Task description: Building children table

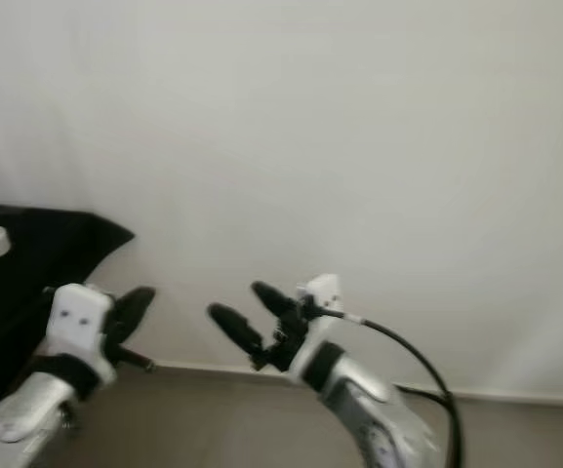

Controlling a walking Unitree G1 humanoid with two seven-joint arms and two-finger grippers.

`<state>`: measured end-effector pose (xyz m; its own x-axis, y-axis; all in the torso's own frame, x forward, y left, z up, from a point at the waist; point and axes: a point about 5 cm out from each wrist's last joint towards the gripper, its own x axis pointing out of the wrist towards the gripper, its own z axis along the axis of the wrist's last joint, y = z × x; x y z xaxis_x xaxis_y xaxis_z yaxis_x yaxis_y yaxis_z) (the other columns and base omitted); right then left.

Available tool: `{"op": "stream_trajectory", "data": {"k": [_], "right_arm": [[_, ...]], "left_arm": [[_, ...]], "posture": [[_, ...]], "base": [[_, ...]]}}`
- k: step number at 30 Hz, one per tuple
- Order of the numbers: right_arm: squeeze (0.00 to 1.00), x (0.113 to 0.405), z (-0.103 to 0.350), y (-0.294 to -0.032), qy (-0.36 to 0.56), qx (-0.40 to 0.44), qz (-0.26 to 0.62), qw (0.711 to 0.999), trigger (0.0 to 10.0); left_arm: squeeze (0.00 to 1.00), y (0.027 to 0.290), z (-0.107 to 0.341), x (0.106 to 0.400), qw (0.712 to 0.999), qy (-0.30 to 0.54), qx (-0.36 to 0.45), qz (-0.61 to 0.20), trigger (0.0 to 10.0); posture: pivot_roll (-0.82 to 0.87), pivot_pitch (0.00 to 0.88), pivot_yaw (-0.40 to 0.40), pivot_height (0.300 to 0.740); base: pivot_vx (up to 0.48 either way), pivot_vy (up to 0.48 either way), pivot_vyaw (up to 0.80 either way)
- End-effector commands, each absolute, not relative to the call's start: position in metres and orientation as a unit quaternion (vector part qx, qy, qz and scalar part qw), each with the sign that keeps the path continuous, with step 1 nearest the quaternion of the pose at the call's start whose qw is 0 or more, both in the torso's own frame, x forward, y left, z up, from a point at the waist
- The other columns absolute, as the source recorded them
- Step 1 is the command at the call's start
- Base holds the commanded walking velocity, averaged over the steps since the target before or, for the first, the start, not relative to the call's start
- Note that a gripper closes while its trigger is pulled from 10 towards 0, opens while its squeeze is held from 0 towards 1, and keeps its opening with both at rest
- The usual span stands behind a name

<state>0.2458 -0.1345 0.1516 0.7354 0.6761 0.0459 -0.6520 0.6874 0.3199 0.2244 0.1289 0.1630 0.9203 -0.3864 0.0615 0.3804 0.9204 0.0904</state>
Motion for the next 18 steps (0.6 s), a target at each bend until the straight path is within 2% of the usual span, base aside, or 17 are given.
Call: {"op": "stream_trajectory", "data": {"k": [1, 18], "right_arm": [[0.0, 0.2459, 0.157, -0.1259, 0.024, 0.16, 0.379, 0.911, 10.0], [0.0, 0.2461, 0.1585, -0.1244, 0.019, 0.159, 0.39, 0.907, 10.0]], "left_arm": [[0.0, 0.1366, 0.1621, 0.2258, 0.982, -0.035, 0.048, -0.181, 10.0], [0.0, 0.1375, 0.1633, 0.2268, 0.981, -0.037, 0.048, -0.182, 10.0]], "posture": [[0.01, 0.026, -0.072, 0.74], [0.02, 0.03, -0.072, 0.74]], "base": [[0.266, 0.0, 0.78], [0.263, 0.0, 0.78]]}}
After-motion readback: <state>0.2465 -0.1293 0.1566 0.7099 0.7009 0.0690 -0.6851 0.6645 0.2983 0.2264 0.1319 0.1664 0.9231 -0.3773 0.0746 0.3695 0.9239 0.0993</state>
